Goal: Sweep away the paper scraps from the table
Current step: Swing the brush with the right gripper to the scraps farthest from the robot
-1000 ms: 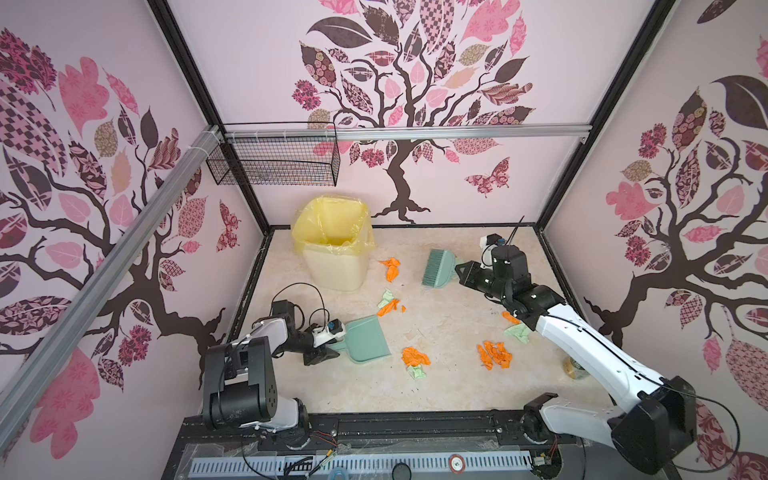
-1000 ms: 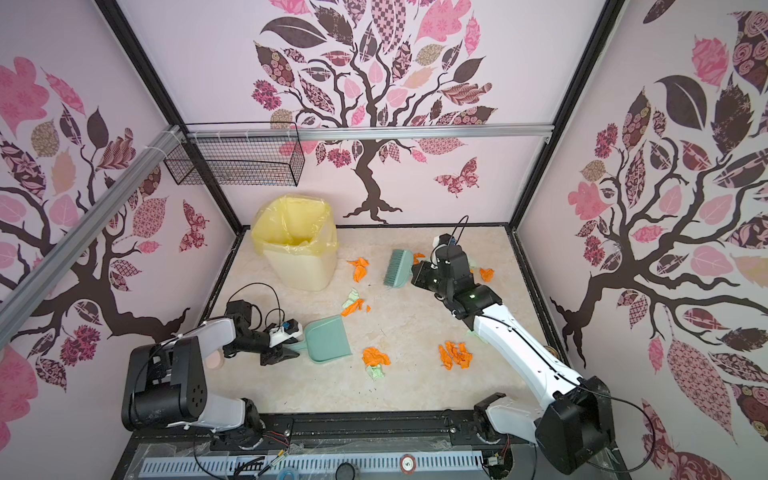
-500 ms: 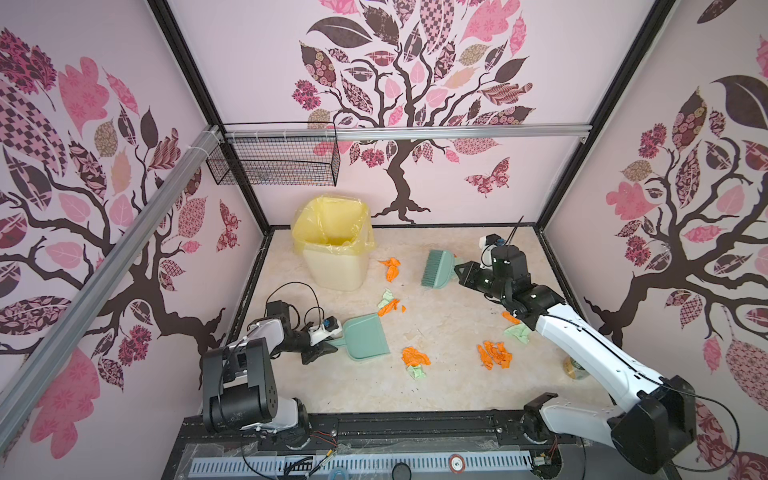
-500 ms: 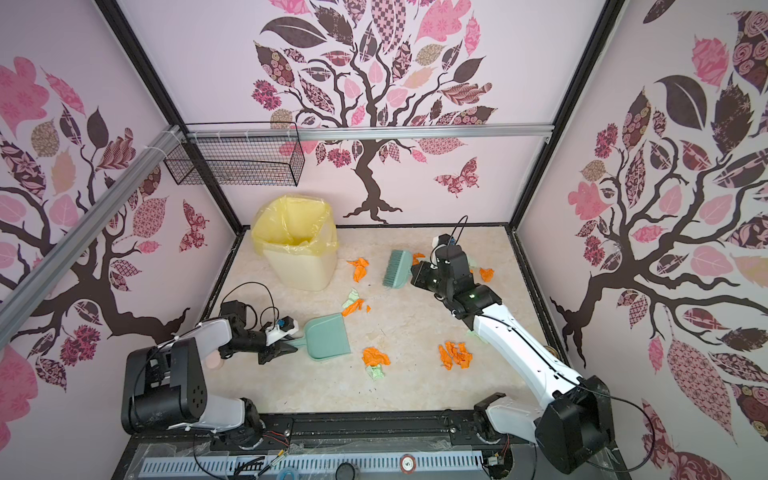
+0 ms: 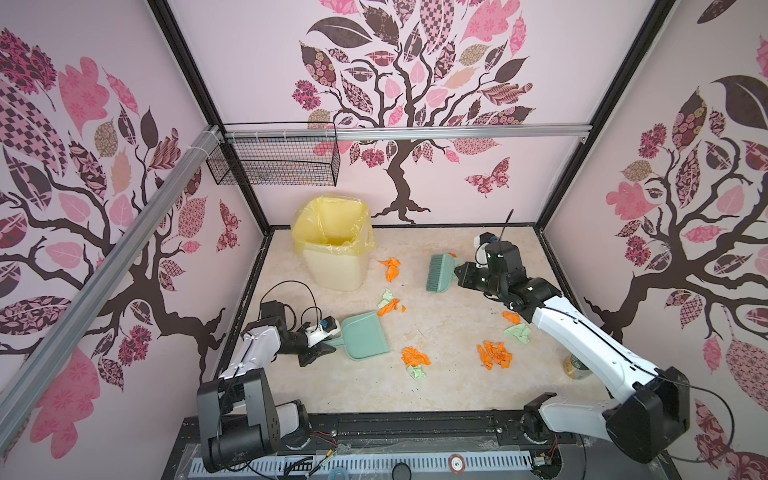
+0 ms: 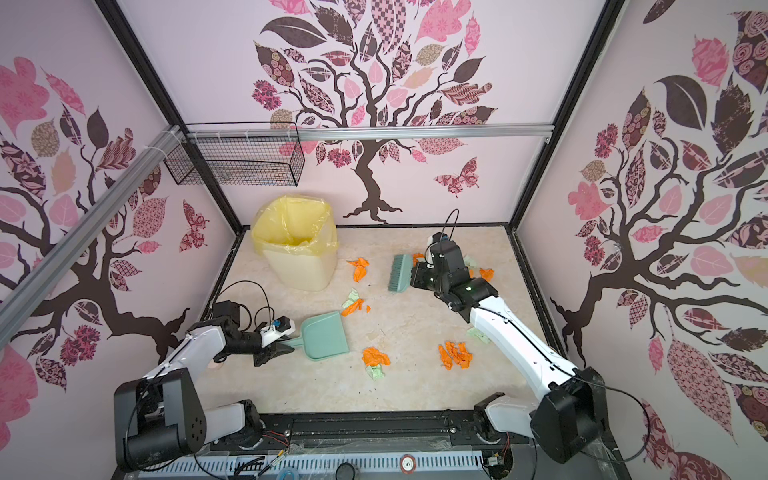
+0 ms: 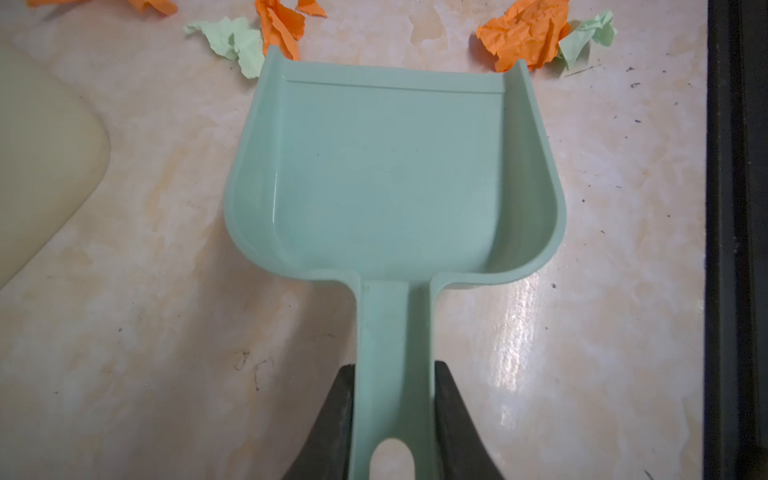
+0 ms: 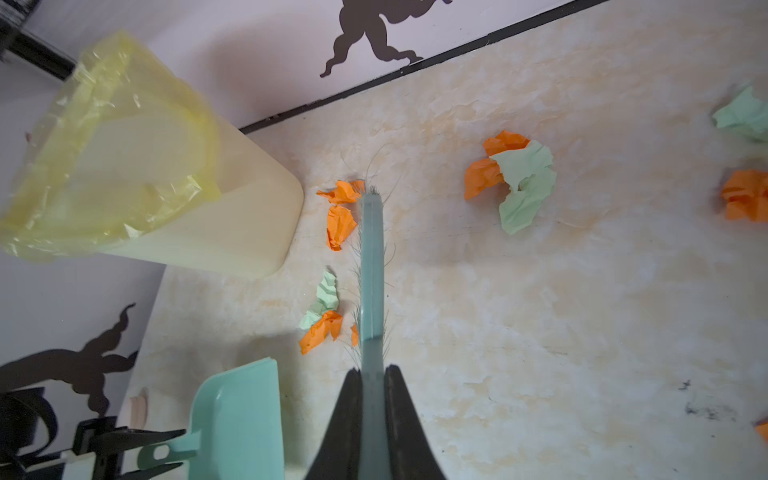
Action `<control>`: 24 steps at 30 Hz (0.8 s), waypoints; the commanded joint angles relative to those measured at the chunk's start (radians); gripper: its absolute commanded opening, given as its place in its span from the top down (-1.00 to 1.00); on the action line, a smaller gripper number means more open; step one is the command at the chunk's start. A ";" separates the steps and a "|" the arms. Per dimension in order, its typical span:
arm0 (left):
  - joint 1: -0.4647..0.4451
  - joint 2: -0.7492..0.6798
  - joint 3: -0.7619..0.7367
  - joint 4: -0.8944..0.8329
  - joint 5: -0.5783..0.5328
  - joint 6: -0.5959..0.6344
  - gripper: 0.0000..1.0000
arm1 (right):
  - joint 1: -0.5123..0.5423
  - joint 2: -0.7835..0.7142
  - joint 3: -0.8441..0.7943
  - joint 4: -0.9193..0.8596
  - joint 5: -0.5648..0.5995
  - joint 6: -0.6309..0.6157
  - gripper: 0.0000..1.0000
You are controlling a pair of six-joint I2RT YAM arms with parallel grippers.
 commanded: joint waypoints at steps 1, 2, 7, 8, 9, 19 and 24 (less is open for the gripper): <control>0.012 0.024 0.058 -0.123 -0.043 0.028 1.00 | 0.028 0.110 0.152 -0.098 0.047 -0.210 1.00; 0.014 0.029 0.064 -0.133 -0.052 0.024 1.00 | 0.032 0.157 0.201 -0.126 0.063 -0.271 1.00; 0.015 0.014 0.074 -0.141 -0.067 -0.037 1.00 | 0.074 0.369 0.471 -0.195 0.272 -0.594 1.00; 0.015 0.005 0.070 -0.134 -0.070 -0.051 1.00 | 0.082 0.402 0.510 -0.189 0.297 -0.655 1.00; 0.015 -0.006 0.064 -0.121 -0.072 -0.068 1.00 | 0.090 0.440 0.548 -0.172 0.333 -0.721 1.00; 0.020 -0.057 0.036 -0.127 -0.090 -0.128 1.00 | 0.135 0.798 0.760 0.122 0.508 -1.325 1.00; 0.020 -0.046 0.042 -0.140 -0.064 -0.151 1.00 | 0.165 0.932 0.843 0.183 0.452 -1.464 1.00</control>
